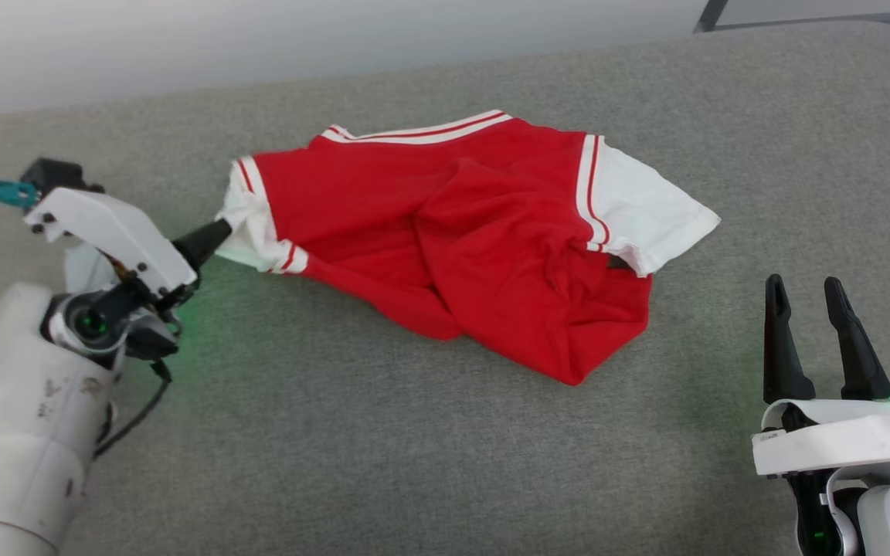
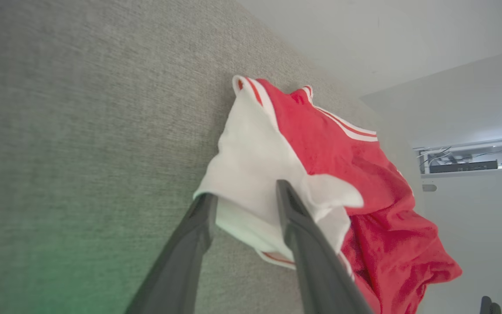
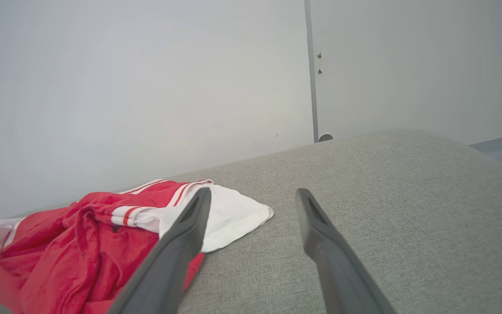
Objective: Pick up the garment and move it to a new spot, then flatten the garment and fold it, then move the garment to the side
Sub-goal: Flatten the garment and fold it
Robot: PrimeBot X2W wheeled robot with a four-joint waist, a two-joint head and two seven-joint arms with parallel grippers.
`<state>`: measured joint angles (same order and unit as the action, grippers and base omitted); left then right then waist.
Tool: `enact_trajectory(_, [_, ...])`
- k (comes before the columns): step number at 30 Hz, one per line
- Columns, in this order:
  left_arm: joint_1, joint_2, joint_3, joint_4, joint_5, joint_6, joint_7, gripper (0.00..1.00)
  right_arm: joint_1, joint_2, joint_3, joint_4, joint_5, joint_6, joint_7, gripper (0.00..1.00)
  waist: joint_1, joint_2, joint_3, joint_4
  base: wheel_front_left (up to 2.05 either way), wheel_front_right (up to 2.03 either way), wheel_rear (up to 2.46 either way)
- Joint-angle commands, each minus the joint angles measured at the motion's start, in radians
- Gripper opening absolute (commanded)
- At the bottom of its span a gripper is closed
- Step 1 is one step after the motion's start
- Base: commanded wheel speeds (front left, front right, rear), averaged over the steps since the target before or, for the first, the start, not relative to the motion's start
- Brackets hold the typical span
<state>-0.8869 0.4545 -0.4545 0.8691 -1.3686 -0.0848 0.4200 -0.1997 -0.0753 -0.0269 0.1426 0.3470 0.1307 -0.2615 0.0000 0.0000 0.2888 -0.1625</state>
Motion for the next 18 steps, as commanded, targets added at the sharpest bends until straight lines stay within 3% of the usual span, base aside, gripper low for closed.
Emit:
enact_trajectory(1, [-0.008,0.013,-0.006,0.005,0.012,-0.010,-0.005,1.00,-0.003,-0.004,-0.004,-0.002,-0.008,0.000,-0.005,1.00,0.0000,0.0000,-0.005,0.008,0.00,0.00,0.00])
enact_trajectory(13, [-0.074,0.060,-0.078,-0.082,0.115,-0.045,-0.048,1.00,0.007,-0.005,0.003,0.001,-0.012,0.000,-0.005,1.00,0.0000,0.0000,-0.026,0.039,0.00,0.00,0.00])
enact_trajectory(18, [-0.101,0.040,-0.147,-0.175,0.156,-0.048,0.001,1.00,0.005,-0.005,0.006,-0.005,-0.005,0.000,-0.005,1.00,0.0000,0.0000,-0.018,0.032,0.00,0.00,0.00])
